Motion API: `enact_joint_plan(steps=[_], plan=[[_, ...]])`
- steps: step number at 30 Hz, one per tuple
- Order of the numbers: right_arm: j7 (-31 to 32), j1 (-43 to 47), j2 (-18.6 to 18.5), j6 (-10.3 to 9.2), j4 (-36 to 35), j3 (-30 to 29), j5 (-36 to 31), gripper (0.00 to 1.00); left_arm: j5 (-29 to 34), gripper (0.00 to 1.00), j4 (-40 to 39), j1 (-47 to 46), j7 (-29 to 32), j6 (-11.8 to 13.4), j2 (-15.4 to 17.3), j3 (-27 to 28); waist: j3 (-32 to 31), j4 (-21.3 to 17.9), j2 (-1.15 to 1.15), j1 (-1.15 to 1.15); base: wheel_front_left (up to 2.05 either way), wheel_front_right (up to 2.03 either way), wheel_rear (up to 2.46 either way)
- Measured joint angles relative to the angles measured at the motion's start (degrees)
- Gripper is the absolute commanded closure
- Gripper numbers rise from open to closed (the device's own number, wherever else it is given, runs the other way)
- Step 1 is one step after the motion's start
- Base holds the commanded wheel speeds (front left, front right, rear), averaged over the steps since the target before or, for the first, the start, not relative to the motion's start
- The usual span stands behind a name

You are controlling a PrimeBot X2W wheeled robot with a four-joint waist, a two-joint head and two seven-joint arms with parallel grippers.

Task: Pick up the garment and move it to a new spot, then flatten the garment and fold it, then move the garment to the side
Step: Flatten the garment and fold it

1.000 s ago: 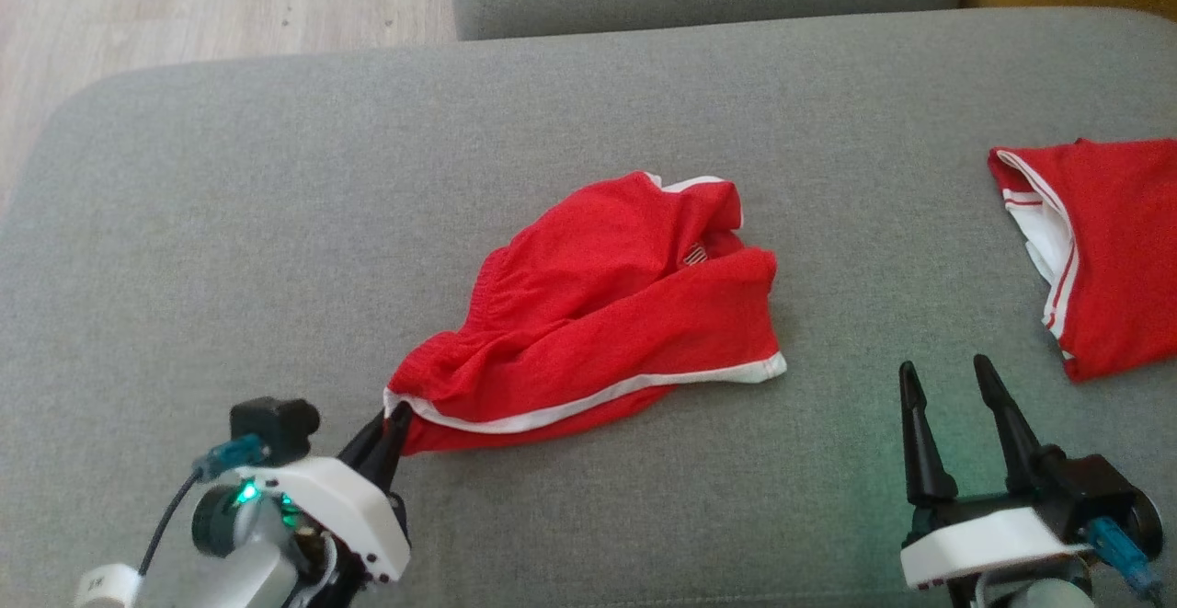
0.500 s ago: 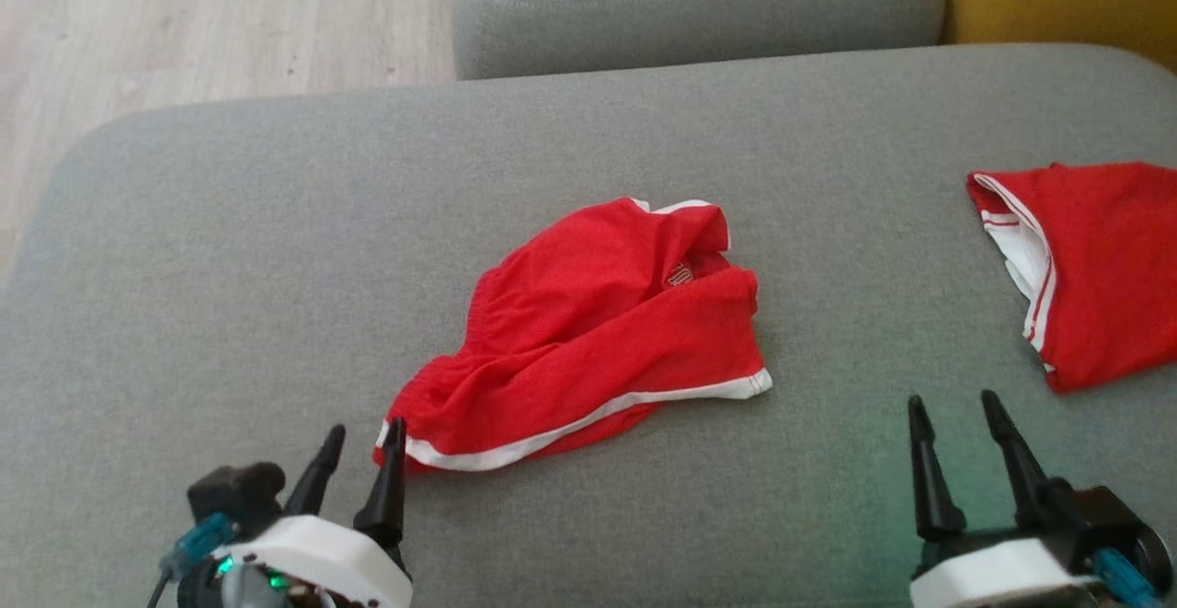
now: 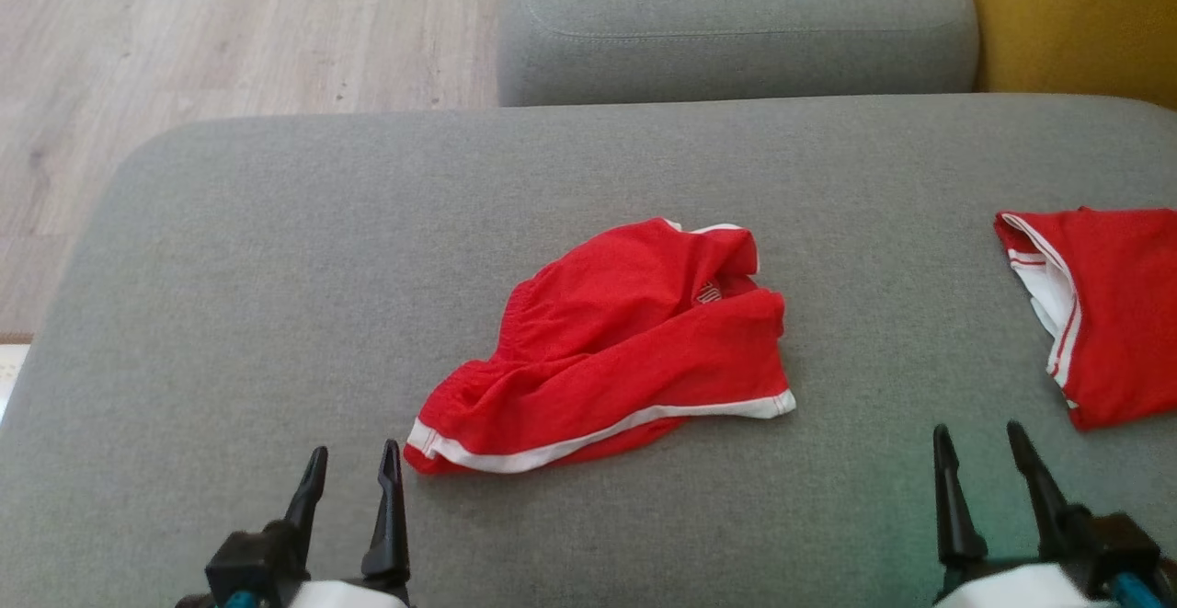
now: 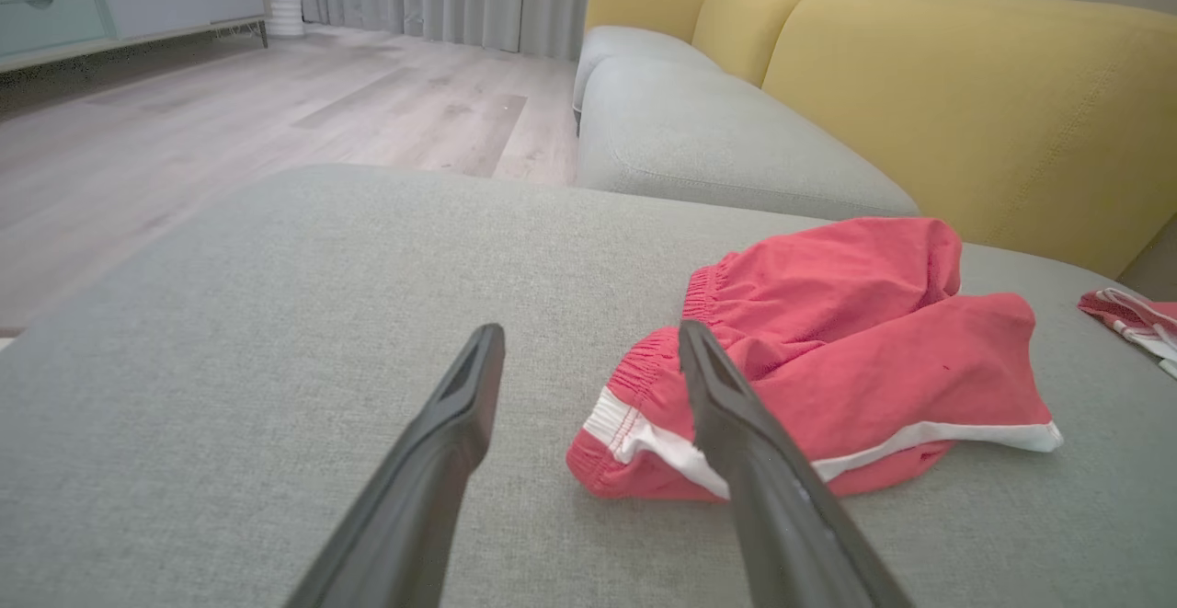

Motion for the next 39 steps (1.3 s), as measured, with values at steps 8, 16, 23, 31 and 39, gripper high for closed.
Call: enact_joint_plan(steps=[8,16,23,31,39], plan=[[0.0,1.0,0.0,0.0,0.9,0.4,0.0,0.0,6.4,0.0,-0.2,1.4,0.0,-5.6,-4.0,6.0,0.1,0.8,0.0,0.0,0.0,0.0,0.0],[0.0,0.6,0.0,0.0,1.2,1.6,0.4,0.0,9.2,0.0,0.9,1.5,0.0,-9.3,-5.8,8.3,0.5,0.8,0.0,0.0,0.0,0.0,0.0],[9.4,-4.4,0.0,0.0,1.6,8.0,3.4,0.0,9.3,0.0,6.0,0.9,1.7,-10.4,-6.4,7.1,1.2,0.3,0.0,0.0,0.0,0.0,0.0],[31.4,-14.4,-5.9,0.0,0.2,14.9,9.8,0.0,9.8,0.0,6.2,-8.0,15.3,-11.0,-5.8,5.4,4.7,0.5,0.0,0.0,0.0,0.0,0.0],[37.1,-19.0,-7.5,0.0,5.1,18.6,13.3,0.0,9.5,0.0,7.5,-12.1,22.1,-11.5,-5.6,4.4,9.1,1.5,0.0,0.0,0.0,0.0,0.0]])
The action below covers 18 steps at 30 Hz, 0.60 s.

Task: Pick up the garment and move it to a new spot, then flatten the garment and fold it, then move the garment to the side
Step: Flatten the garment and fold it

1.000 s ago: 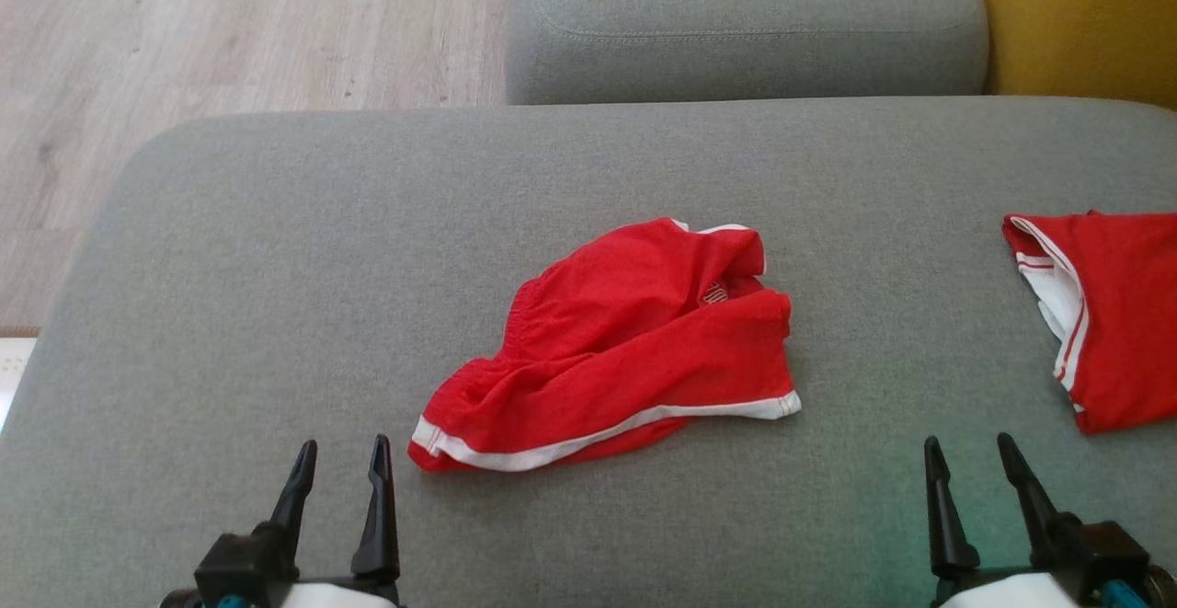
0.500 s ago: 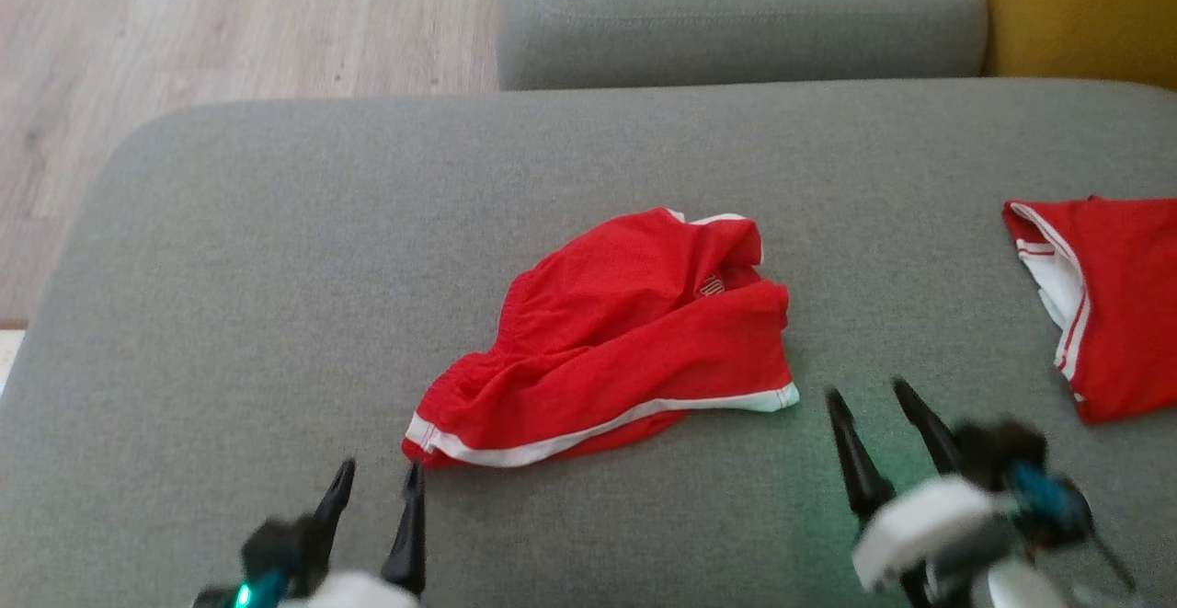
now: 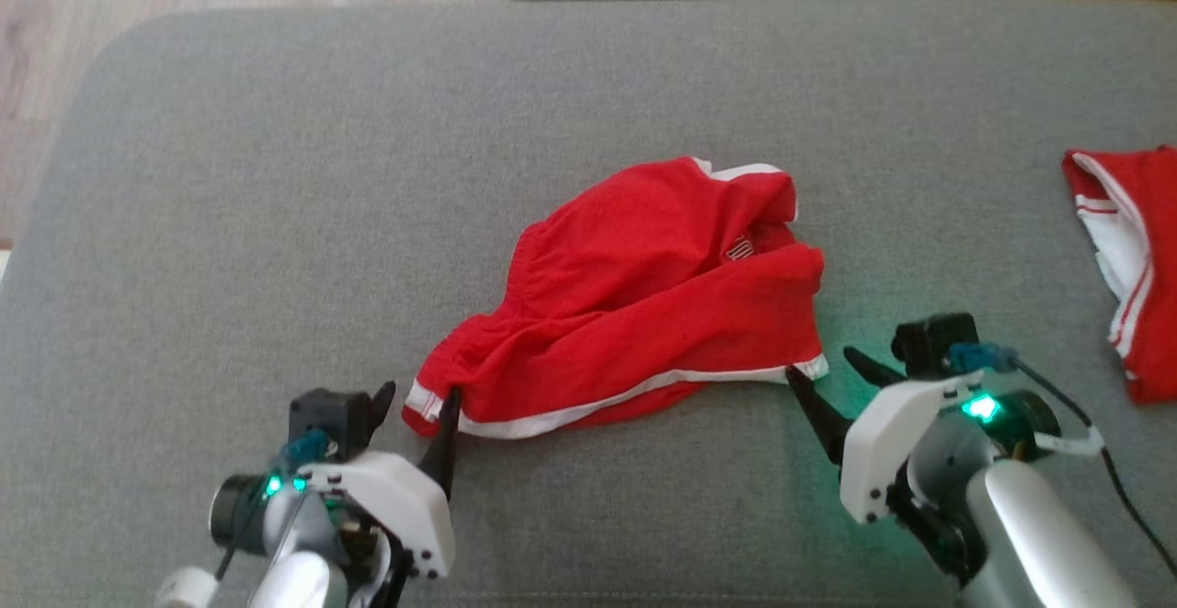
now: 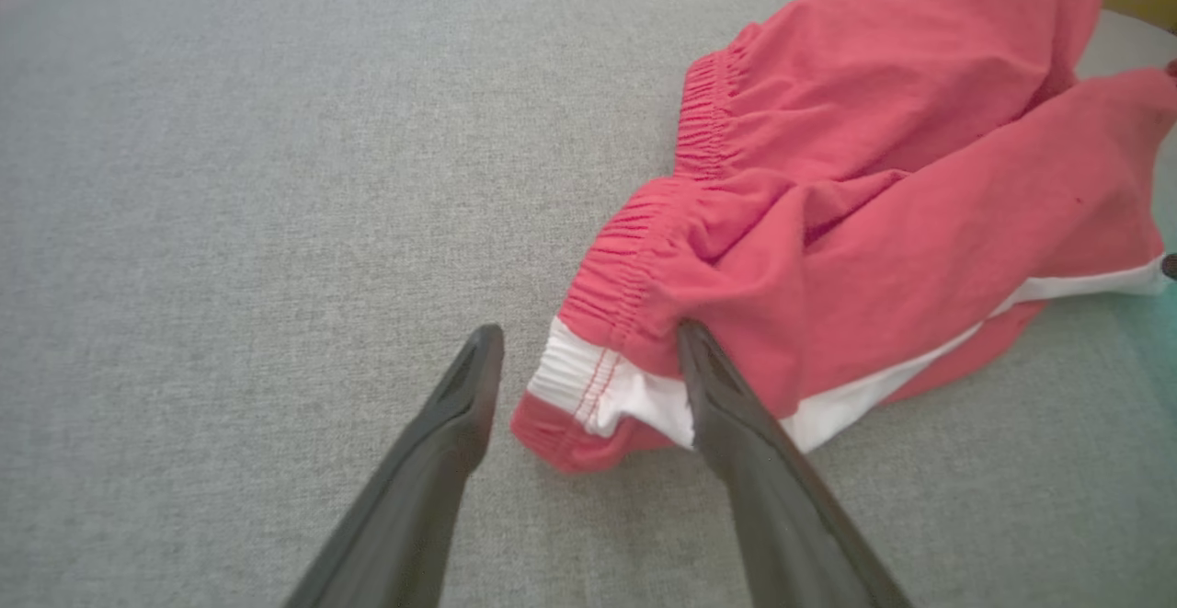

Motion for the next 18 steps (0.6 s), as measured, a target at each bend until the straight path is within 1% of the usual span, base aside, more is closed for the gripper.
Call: enact_joint_plan(steps=[2,8,13,16,18], plan=[[0.0,-1.3,-0.2,0.0,0.9,0.4,0.6,0.0,-0.9,0.0,-0.1,-0.7,1.1,0.0,0.0,0.0,0.8,0.2,0.0,0.0,0.0,0.0,0.0],[0.5,-2.8,-1.2,0.0,3.3,1.7,2.2,0.0,-3.2,0.0,0.0,-1.0,4.0,-1.8,0.5,0.0,1.8,0.7,0.0,0.0,0.0,0.0,0.0],[0.4,-2.9,-1.6,0.0,3.8,2.9,2.9,0.0,-3.7,0.0,0.1,-1.0,4.6,-1.8,0.8,0.2,1.9,0.3,0.0,0.0,0.0,0.0,0.0],[0.4,-3.1,-1.8,0.0,4.0,3.3,3.0,0.0,-5.2,0.0,0.0,-1.4,5.8,-2.9,1.3,0.3,2.2,0.2,0.0,0.0,0.0,0.0,0.0],[0.4,-3.4,-2.1,0.0,4.0,3.6,3.4,0.0,-6.0,0.0,-0.1,-2.2,7.0,-4.1,2.2,0.4,2.5,0.1,0.0,0.0,0.0,0.0,0.0]])
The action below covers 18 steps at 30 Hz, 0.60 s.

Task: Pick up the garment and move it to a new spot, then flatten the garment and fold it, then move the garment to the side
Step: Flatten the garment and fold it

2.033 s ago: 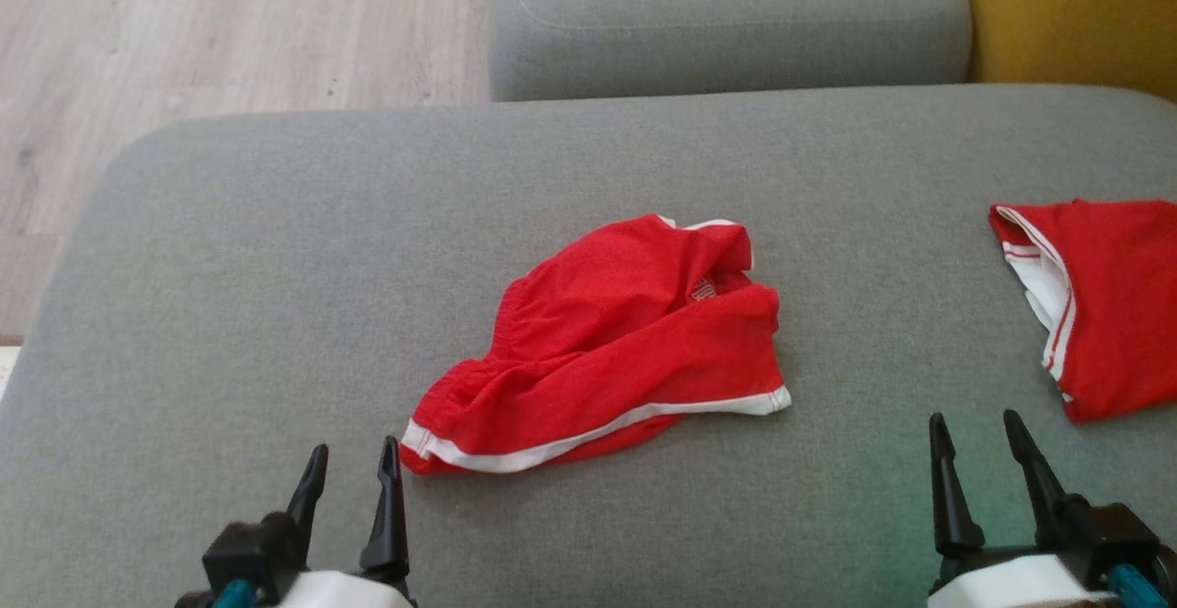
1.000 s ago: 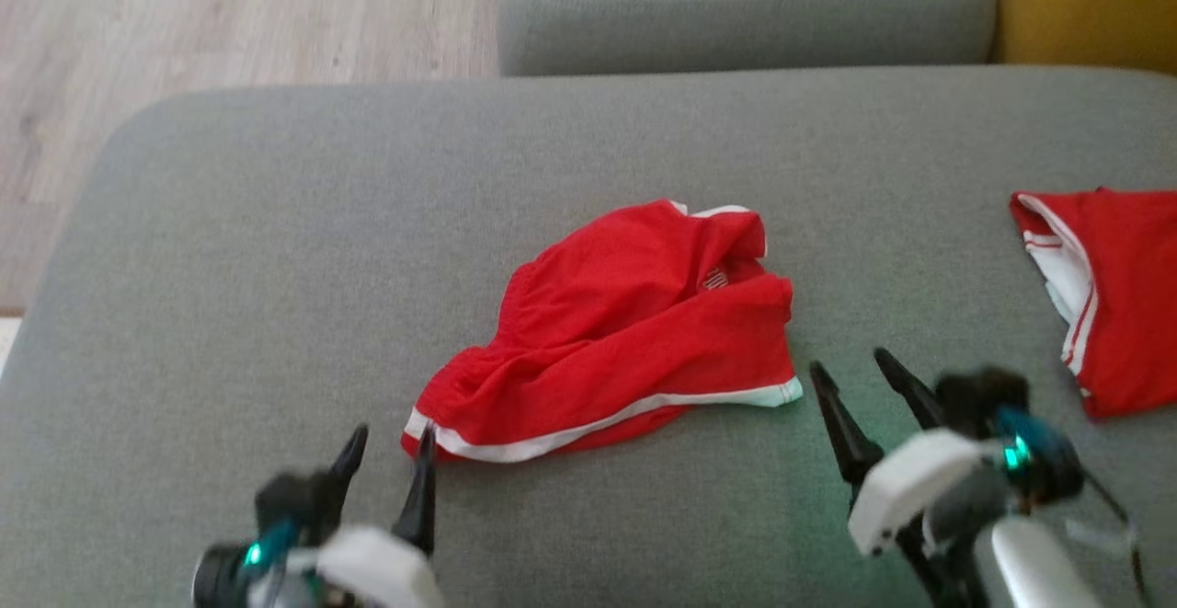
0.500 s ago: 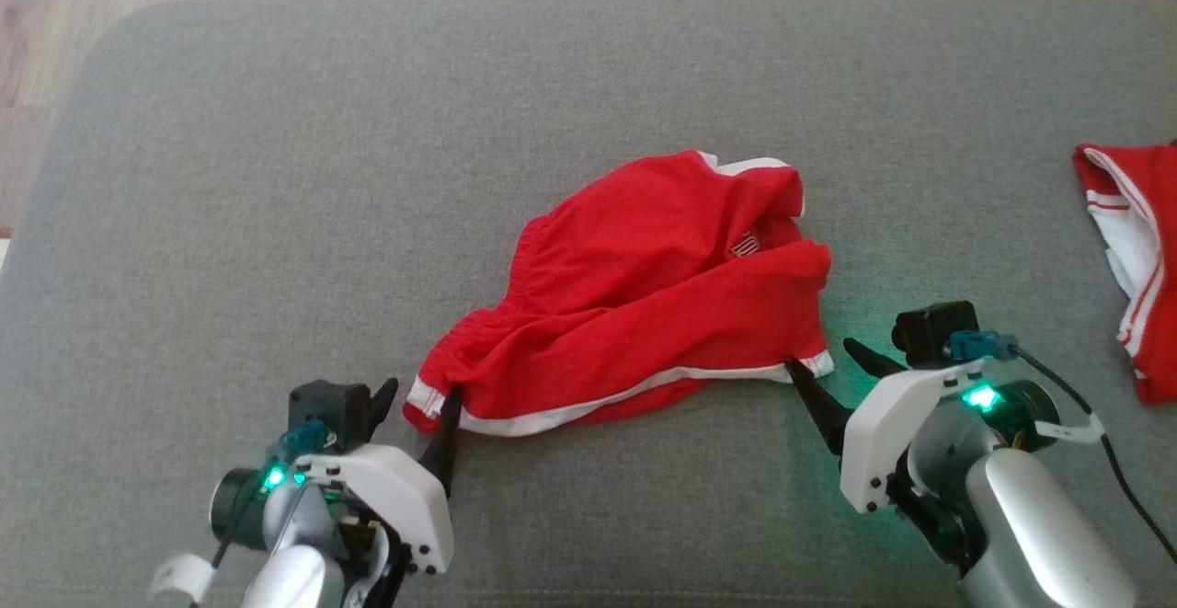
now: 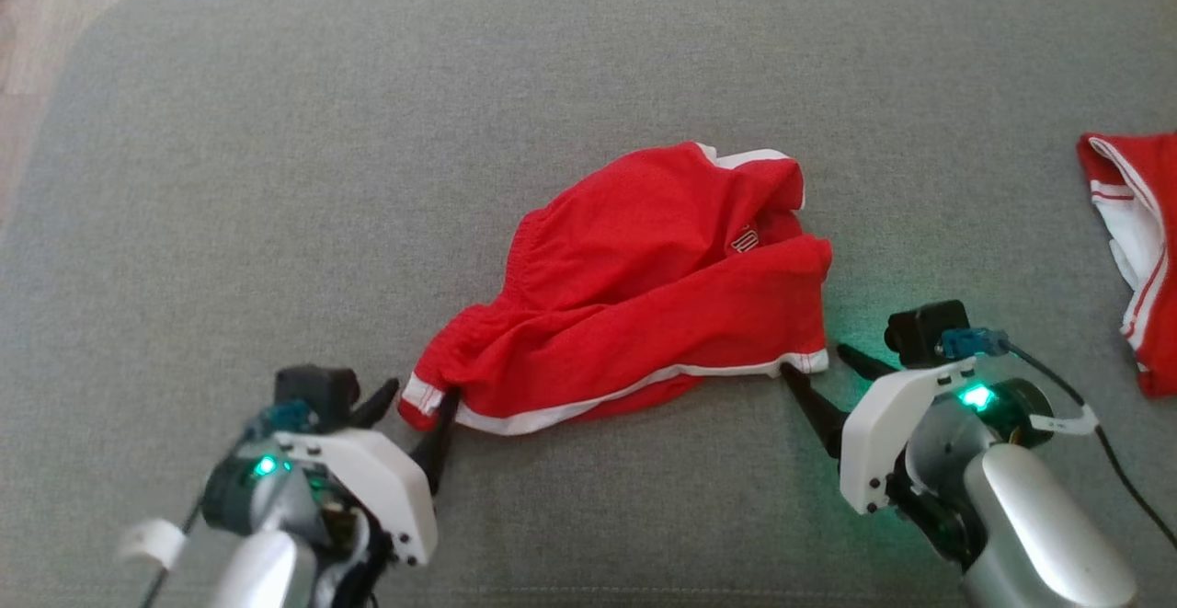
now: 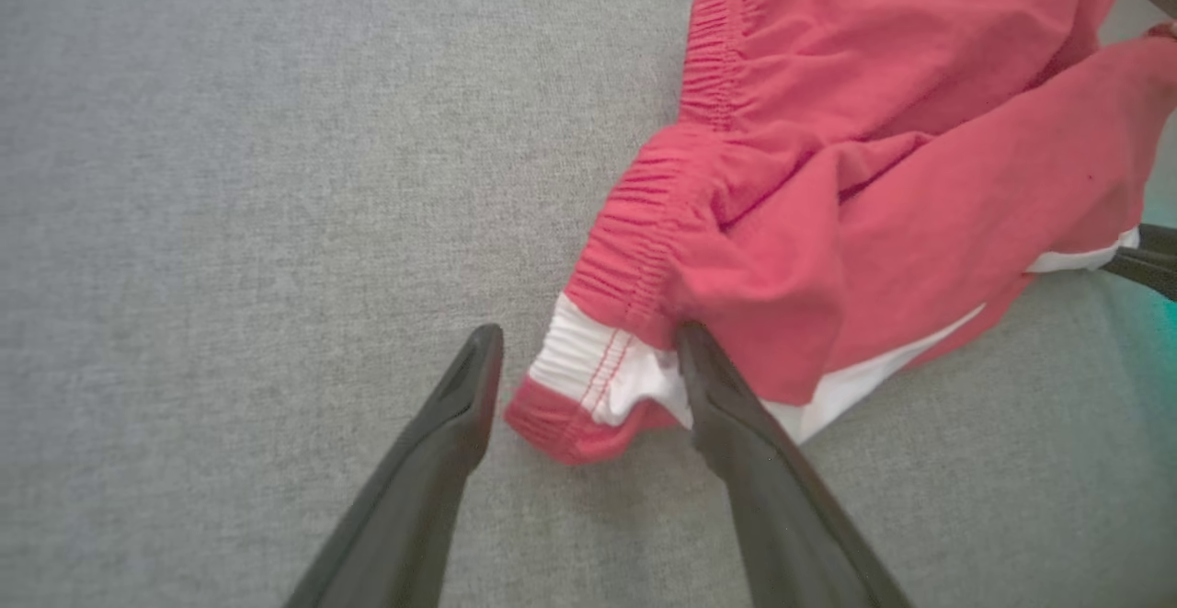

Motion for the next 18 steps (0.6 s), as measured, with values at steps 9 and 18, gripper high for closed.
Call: enact_joint_plan(steps=[9,18], plan=[[-0.4,-1.7,-0.7,0.0,0.4,1.1,0.6,0.0,-4.9,0.0,0.7,-2.2,4.3,-2.8,2.5,1.2,1.0,-0.6,0.0,0.0,0.0,0.0,0.0],[-0.4,-2.2,-1.1,0.0,0.8,1.8,3.0,1.0,-8.1,1.0,2.7,-2.2,5.3,-4.0,2.9,0.5,1.3,-0.7,0.0,0.0,0.0,0.0,0.0]])
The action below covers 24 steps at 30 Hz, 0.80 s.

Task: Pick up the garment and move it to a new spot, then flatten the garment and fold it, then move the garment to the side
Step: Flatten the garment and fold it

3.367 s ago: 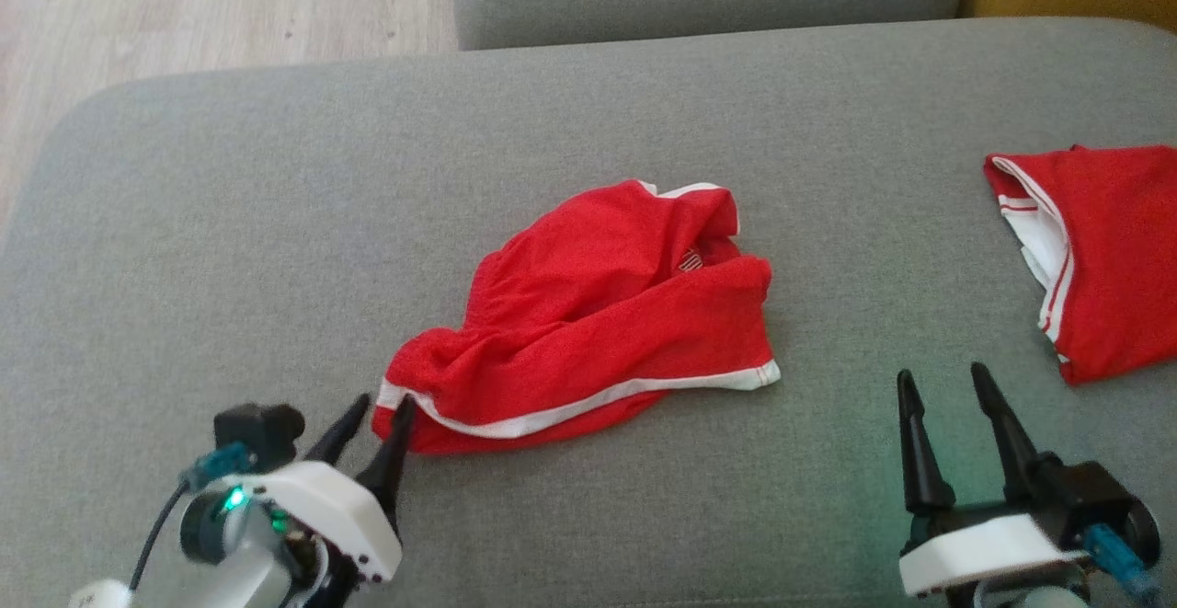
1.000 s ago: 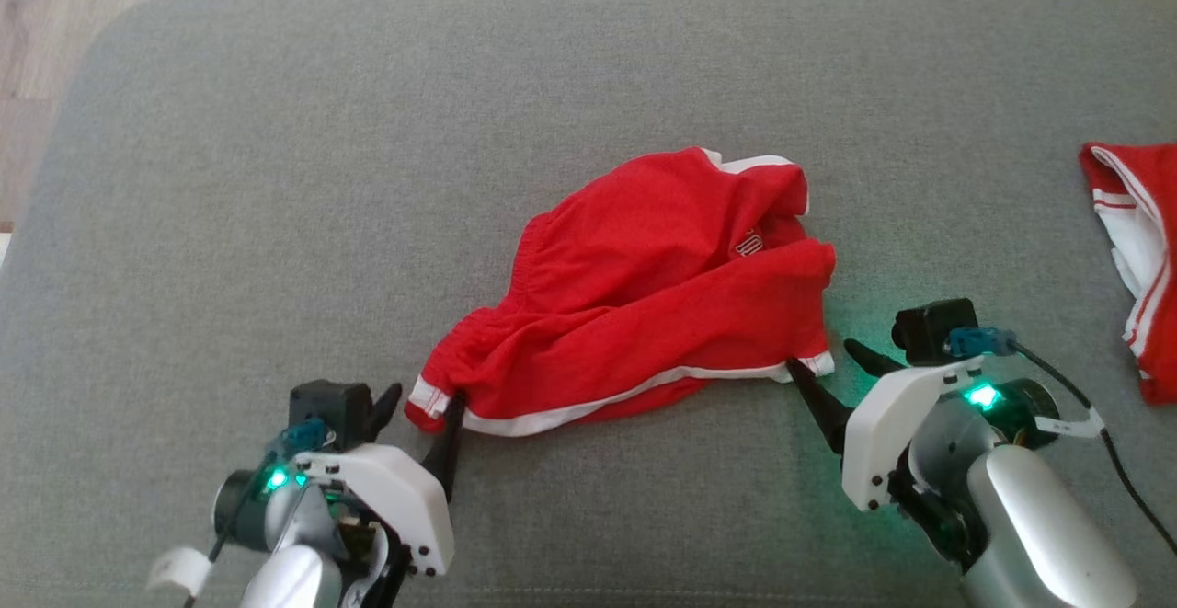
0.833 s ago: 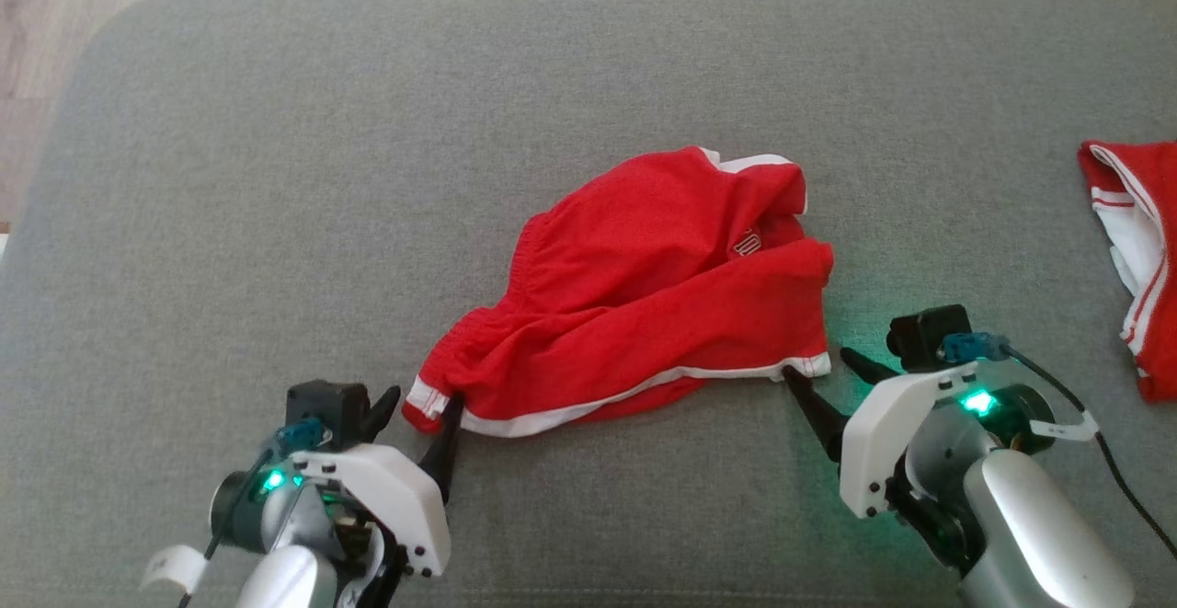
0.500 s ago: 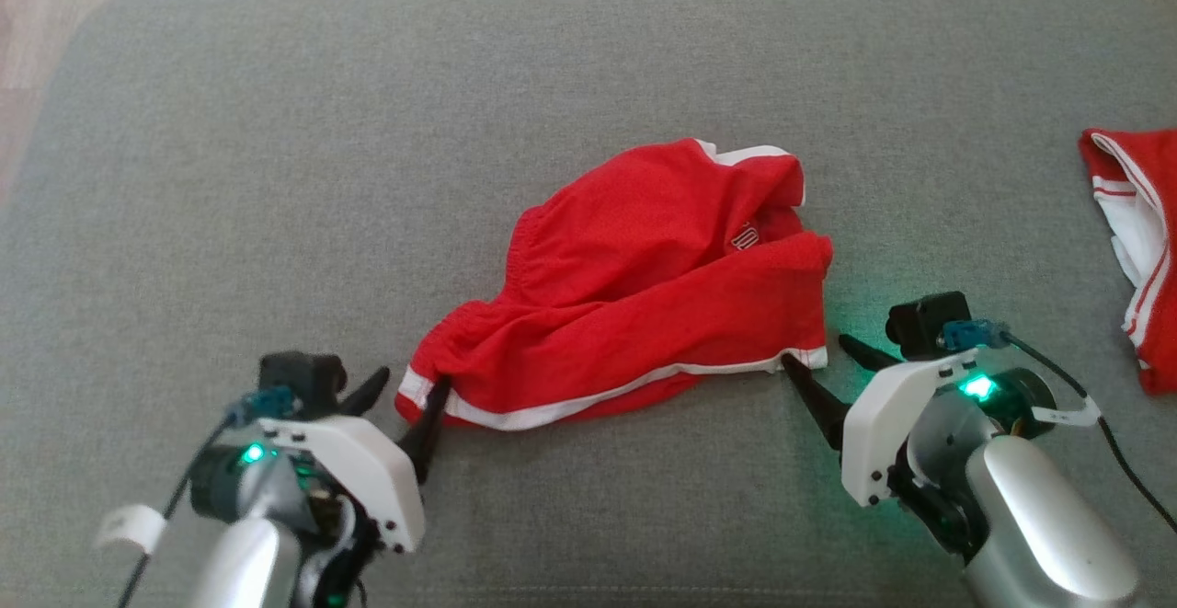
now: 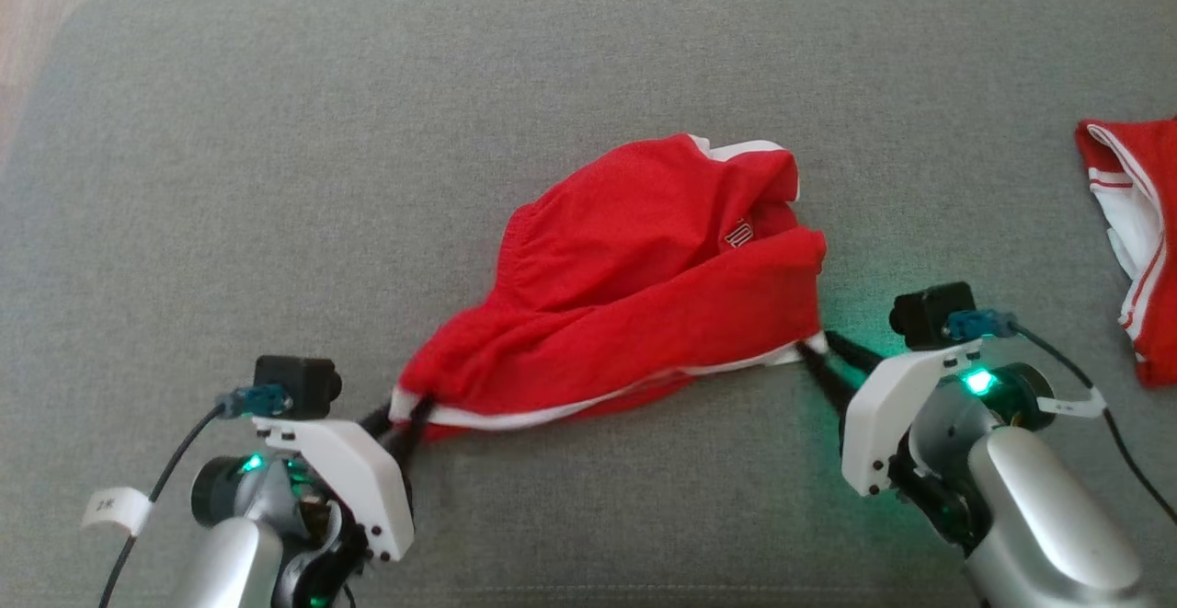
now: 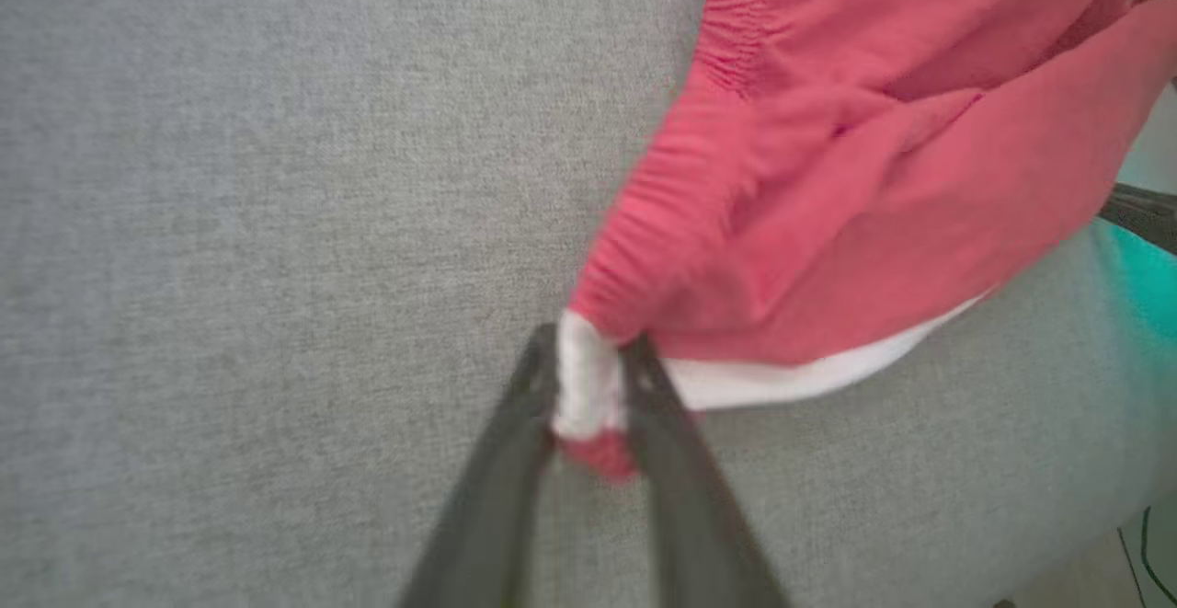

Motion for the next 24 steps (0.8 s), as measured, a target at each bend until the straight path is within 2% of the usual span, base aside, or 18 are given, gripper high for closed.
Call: enact_joint_plan(steps=[4,7,12,16,20,24], plan=[[-0.5,0.0,0.0,0.0,-0.3,-1.4,2.1,1.0,-1.1,1.0,-0.4,0.0,0.0,0.0,0.4,0.0,-0.4,-0.1,0.0,0.0,0.0,0.0,0.0],[-0.5,1.3,0.0,0.0,-5.5,-4.3,6.4,1.0,-2.5,1.0,-4.7,0.5,1.2,0.0,0.5,0.2,-1.0,-0.1,0.0,0.0,0.0,0.0,0.0],[3.0,6.9,-0.5,0.0,-24.1,-11.6,18.0,1.0,-10.0,1.0,-21.0,4.1,5.2,0.0,0.2,1.1,-2.1,-0.6,0.0,0.0,0.0,0.0,0.0],[7.4,10.5,-1.0,0.0,-37.7,-20.4,23.4,1.0,-17.4,1.0,-36.0,5.5,8.5,0.4,-1.5,2.1,-2.2,-1.6,0.0,0.0,0.0,0.0,0.0],[12.8,8.9,-0.4,0.0,-48.3,-29.0,27.1,1.0,-22.2,1.0,-45.4,1.0,12.0,3.0,-2.0,4.6,-1.1,-2.5,0.0,0.0,0.0,0.0,0.0],[19.5,-0.8,-0.2,0.0,-50.2,-34.0,29.0,1.0,-23.1,1.0,-46.1,-10.4,16.2,4.7,-2.0,4.7,1.3,-3.2,0.0,0.0,0.0,0.0,0.0]])
